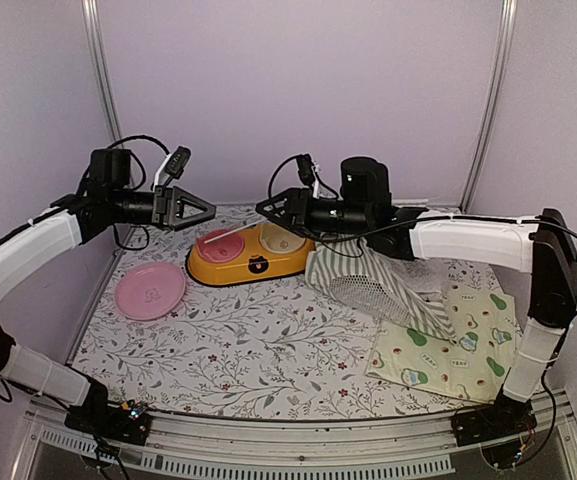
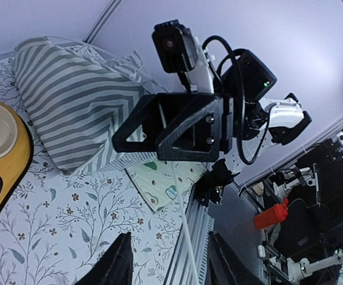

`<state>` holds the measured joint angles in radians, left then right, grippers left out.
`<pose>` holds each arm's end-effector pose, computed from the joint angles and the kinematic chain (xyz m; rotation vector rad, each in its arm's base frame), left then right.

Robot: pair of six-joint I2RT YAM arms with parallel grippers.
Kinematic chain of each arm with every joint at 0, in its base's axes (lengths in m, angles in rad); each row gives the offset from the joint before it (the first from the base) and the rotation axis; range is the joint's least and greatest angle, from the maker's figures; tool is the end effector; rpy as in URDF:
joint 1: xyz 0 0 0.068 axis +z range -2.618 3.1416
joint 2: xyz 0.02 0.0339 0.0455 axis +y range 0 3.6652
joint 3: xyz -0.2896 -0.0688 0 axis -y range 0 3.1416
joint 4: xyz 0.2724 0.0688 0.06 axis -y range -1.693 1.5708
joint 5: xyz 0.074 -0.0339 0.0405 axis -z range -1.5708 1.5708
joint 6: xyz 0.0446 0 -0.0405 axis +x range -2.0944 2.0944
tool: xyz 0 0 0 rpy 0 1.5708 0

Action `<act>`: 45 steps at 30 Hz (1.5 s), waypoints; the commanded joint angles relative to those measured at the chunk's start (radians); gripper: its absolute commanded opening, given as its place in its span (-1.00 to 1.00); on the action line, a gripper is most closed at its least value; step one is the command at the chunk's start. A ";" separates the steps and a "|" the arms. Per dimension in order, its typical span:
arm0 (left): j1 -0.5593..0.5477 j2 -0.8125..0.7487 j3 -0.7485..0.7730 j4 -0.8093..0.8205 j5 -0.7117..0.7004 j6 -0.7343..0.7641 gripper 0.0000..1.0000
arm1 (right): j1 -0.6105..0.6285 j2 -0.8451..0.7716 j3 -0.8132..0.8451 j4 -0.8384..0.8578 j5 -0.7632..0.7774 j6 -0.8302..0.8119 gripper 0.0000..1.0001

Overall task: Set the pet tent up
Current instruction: Pass from the right arm to the left, then pass from the left arm to the right

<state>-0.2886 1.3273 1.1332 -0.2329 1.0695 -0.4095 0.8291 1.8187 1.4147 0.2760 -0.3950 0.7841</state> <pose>0.2917 -0.1274 0.3614 0.6176 1.9700 -1.4984 0.3112 0.3650 0.3276 -0.3800 1.9067 1.4810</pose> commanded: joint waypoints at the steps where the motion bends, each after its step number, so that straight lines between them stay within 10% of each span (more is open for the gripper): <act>1: -0.048 0.008 -0.019 -0.030 0.093 0.035 -0.15 | -0.010 -0.046 -0.013 -0.057 0.045 -0.119 -1.00; 17: -0.169 0.091 -0.055 -0.139 0.044 0.128 -0.32 | 0.002 -0.064 -0.016 -0.143 0.058 -0.214 -1.00; 24: -0.187 0.085 -0.082 -0.100 0.070 0.110 -1.00 | 0.004 -0.062 -0.012 -0.163 0.071 -0.220 -0.99; 35: -0.216 0.017 -0.250 0.451 0.026 -0.295 -1.00 | 0.084 -0.210 -0.272 0.044 0.274 0.046 0.32; 45: -0.258 0.017 -0.287 0.533 -0.103 -0.368 -1.00 | 0.172 -0.207 -0.319 0.179 0.408 0.223 0.24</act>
<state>-0.5373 1.3632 0.8650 0.1497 1.0767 -0.7181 0.9546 1.6054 1.0790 0.3714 -0.0681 0.9226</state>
